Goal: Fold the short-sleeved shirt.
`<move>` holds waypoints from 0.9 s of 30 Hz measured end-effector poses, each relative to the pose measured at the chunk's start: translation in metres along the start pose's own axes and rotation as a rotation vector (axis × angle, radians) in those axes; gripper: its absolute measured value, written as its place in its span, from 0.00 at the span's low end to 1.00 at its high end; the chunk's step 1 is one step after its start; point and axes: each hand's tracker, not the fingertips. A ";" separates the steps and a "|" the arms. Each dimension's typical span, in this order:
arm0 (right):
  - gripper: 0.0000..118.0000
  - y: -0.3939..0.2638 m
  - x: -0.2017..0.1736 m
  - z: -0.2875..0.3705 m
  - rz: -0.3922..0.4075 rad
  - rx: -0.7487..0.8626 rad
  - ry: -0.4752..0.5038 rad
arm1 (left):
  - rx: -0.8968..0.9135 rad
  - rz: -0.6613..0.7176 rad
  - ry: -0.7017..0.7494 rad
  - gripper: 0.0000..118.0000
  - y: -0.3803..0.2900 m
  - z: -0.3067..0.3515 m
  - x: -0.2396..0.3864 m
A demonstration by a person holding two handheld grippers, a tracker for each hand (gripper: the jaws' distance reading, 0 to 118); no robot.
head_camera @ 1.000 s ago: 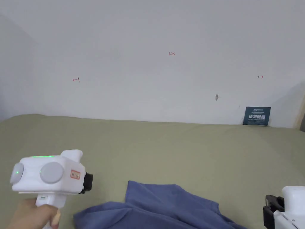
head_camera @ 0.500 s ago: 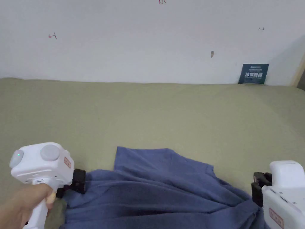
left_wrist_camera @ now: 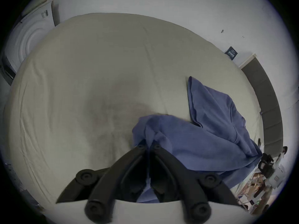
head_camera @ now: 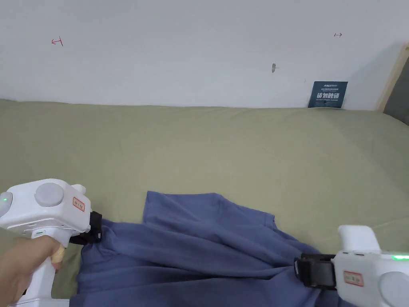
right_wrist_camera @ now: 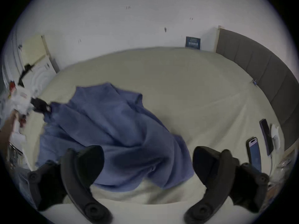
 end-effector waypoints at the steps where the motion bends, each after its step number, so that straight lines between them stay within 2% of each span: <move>1: 0.59 -0.003 -0.002 -0.004 0.031 -0.008 -0.024 | 0.006 -0.008 0.009 0.02 -0.001 0.000 0.001; 2: 0.30 -0.004 -0.003 -0.006 0.063 -0.024 -0.029 | 0.010 -0.010 0.010 0.02 -0.003 0.000 0.001; 3: 0.09 -0.006 -0.002 -0.006 0.058 -0.031 -0.013 | 0.018 -0.006 0.007 0.02 -0.004 0.000 0.001; 5: 0.08 -0.009 -0.001 -0.001 -0.015 -0.017 0.055 | 0.040 -0.005 -0.004 0.02 -0.005 0.004 0.000; 6: 0.07 -0.009 -0.001 0.004 0.000 -0.013 0.028 | 0.069 -0.003 0.009 0.02 -0.005 0.007 -0.001; 8: 0.07 -0.006 -0.004 0.016 0.014 0.046 0.037 | 0.145 0.008 0.048 0.02 -0.003 0.016 -0.002; 11: 0.07 0.006 -0.004 0.031 0.009 0.092 0.046 | 0.239 0.053 -0.034 0.02 0.005 0.039 -0.008; 14: 0.07 0.025 -0.005 0.045 -0.021 0.150 0.078 | 0.317 0.029 -0.038 0.02 0.016 0.067 -0.005; 18: 0.07 0.061 -0.008 0.059 0.018 0.223 0.058 | 0.399 0.018 -0.051 0.02 0.038 0.107 -0.003; 22: 0.07 0.108 -0.012 0.067 0.024 0.300 0.082 | 0.489 0.003 -0.028 0.02 0.065 0.141 0.000; 27: 0.07 0.188 -0.019 0.070 0.071 0.364 0.039 | 0.553 -0.061 0.012 0.02 0.104 0.179 0.011</move>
